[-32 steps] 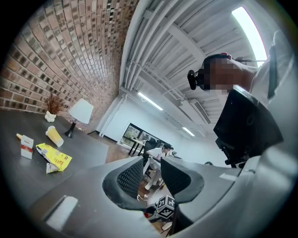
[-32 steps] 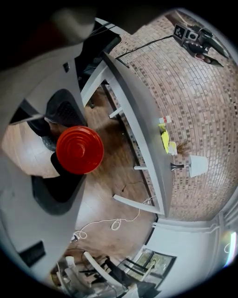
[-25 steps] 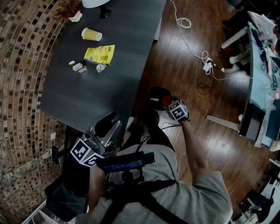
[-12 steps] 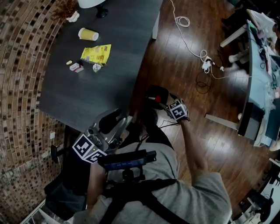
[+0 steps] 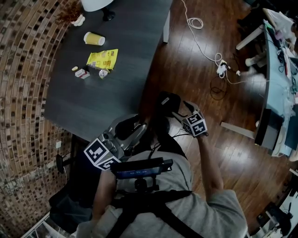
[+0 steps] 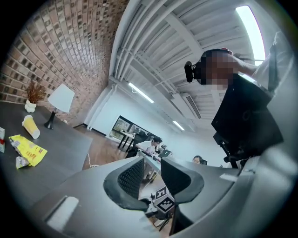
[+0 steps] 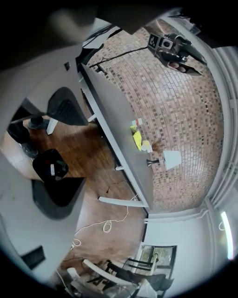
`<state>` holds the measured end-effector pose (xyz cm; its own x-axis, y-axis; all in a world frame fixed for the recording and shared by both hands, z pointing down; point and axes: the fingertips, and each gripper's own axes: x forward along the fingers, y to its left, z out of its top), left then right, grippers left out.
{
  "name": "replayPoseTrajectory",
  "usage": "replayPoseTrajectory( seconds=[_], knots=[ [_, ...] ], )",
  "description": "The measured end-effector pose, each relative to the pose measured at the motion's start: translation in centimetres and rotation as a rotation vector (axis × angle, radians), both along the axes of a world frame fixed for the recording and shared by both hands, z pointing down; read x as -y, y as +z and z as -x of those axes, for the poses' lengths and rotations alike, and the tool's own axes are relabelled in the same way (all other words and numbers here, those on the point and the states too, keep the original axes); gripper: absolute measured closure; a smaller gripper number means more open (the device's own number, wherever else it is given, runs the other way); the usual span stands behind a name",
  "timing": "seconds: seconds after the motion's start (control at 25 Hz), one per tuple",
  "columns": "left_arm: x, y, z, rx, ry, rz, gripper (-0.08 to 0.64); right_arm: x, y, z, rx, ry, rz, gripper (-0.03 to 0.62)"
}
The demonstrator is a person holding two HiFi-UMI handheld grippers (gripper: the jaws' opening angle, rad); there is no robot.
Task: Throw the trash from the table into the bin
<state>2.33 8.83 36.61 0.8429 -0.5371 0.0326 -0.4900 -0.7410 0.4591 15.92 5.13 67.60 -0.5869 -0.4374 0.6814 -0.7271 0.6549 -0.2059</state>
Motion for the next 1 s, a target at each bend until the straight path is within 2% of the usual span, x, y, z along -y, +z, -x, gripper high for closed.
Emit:
replayPoseTrajectory(
  seconds=[0.2, 0.4, 0.64, 0.84, 1.0],
  knots=[
    [0.3, 0.1, -1.2, 0.007, 0.019, 0.005, 0.453, -0.2, -1.5, -0.5, 0.025, 0.011, -0.027, 0.249],
    [0.4, 0.5, -2.3, 0.074, 0.027, -0.009, 0.465, -0.5, -2.1, -1.2, 0.044, 0.024, -0.038, 0.25],
    [0.4, 0.6, -2.7, 0.107, 0.032, -0.02, 0.469, -0.7, -2.3, -2.3, 0.039, 0.027, -0.048, 0.25],
    [-0.1, 0.3, -2.4, 0.079, 0.03, -0.032, 0.468, -1.0, -2.7, -3.1, 0.032, 0.031, -0.056, 0.25],
    [0.6, 0.9, 0.1, 0.026, -0.039, -0.026, 0.468, -0.4, -4.0, -1.7, 0.025, -0.042, -0.062, 0.25]
  ],
)
